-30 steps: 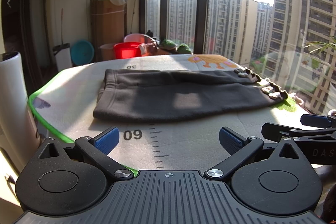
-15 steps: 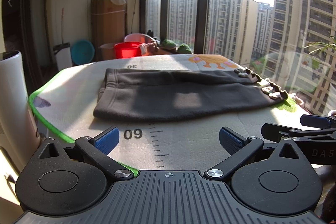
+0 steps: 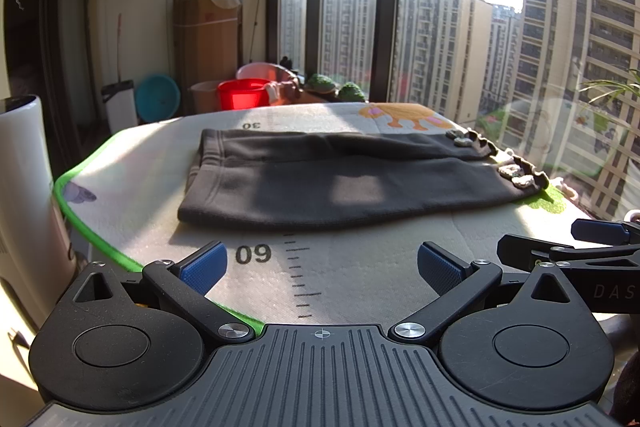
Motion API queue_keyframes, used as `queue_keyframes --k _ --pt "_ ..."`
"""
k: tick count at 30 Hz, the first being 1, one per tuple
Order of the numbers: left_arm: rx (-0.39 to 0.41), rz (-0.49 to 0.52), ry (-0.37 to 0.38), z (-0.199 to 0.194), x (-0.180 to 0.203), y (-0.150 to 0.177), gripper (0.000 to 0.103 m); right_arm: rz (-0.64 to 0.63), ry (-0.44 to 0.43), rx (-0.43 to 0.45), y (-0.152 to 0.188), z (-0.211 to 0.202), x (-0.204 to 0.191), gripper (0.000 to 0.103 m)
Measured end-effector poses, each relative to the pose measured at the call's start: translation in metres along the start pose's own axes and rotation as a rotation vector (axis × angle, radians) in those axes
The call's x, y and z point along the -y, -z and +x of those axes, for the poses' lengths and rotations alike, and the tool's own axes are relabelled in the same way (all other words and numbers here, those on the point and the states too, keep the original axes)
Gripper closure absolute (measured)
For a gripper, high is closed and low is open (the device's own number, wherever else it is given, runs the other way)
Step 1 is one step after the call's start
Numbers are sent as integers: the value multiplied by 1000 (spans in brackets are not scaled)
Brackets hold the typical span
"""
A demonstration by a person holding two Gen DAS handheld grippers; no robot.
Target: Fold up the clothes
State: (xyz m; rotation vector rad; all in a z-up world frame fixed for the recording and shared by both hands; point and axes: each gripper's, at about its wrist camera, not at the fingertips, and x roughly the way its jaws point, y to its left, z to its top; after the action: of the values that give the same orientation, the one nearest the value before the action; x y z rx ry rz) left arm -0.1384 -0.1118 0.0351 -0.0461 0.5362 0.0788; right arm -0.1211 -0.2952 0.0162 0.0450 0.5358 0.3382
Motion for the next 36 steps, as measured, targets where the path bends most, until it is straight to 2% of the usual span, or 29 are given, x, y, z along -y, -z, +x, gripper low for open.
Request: queue_keyframes --k 8,17,23,29,31,34,36 --pt "-20 -9 11 3 -1 0 0 10 -10 -17 0 4 2 0" --pt "-86 -20 99 29 -8 -18 0 52 -44 -66 -16 29 24 0" --pt "-130 -72 166 68 -22 -41 0 60 -26 -58 -43 68 46 0" --pt "-134 -111 166 120 -35 -63 0 53 36 -82 -62 119 56 0" --pt "-162 -144 172 139 -39 -64 0 29 50 -88 -64 134 55 0" --pt "-225 -209 192 163 -46 -59 0 73 32 -142 -60 154 60 0" --pt "-190 -192 198 164 -48 -56 0 100 29 -123 -56 157 62 0"
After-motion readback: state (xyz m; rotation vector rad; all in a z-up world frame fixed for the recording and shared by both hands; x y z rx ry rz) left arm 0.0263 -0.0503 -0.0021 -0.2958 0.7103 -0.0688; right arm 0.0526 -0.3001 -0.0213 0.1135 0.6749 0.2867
